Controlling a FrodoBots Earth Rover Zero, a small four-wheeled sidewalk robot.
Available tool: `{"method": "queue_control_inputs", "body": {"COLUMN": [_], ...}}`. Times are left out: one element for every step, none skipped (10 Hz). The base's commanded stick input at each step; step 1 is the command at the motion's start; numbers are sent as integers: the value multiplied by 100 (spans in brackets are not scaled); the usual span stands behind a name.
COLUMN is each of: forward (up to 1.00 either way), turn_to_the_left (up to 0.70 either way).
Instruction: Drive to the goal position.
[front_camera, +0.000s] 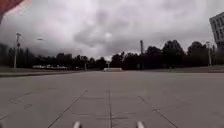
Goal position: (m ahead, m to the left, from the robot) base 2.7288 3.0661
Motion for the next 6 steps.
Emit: {"method": "queue_control_inputs", "body": {"forward": [100, 100, 100, 100, 100, 100], "turn_to_the_left": [-40, -40, -36, -3, 0, 0]}}
